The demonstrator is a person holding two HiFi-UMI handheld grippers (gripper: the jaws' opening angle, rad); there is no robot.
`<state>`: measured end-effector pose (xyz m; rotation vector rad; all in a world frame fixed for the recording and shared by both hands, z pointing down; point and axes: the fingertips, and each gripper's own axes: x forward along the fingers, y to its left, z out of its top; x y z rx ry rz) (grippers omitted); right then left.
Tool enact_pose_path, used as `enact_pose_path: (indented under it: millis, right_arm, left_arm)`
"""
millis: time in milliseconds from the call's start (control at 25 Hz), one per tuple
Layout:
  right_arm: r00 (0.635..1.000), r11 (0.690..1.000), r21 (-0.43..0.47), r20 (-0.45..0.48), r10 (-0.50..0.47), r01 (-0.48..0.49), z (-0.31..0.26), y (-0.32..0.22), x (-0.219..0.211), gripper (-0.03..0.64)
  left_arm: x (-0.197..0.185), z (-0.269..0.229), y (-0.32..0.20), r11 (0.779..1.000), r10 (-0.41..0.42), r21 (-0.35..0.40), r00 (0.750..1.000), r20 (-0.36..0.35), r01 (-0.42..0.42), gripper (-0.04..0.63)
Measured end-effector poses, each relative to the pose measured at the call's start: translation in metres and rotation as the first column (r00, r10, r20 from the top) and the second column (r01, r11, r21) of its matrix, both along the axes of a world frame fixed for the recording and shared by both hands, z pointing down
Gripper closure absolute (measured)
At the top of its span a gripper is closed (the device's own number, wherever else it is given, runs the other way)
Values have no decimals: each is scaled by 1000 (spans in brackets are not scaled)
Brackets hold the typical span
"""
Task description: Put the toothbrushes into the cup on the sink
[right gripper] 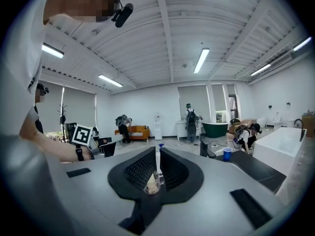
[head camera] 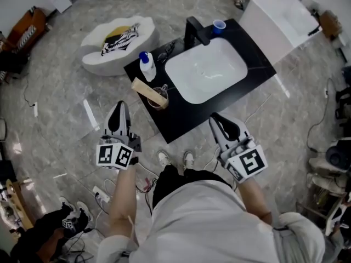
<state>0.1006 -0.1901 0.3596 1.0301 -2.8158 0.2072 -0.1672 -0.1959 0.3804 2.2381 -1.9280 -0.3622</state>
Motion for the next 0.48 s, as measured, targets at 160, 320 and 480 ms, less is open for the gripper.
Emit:
enact_pose_path:
  millis: [160, 320, 480]
  right_arm:
    - [1000, 1000, 15, 15, -27, 26, -6, -2, -4, 565]
    - [997, 998, 28, 32, -63, 62, -10, -4, -11, 565]
    - [994, 995, 33, 38, -100, 99, -12, -3, -17, 566]
  left_arm:
    - [8, -17, 14, 1000, -11, 4, 999, 50, 11, 592]
    - [14, -25, 32, 999, -38, 18, 996, 76, 37, 592]
    - [20, -30, 51, 998, -61, 25, 992, 106, 59, 592]
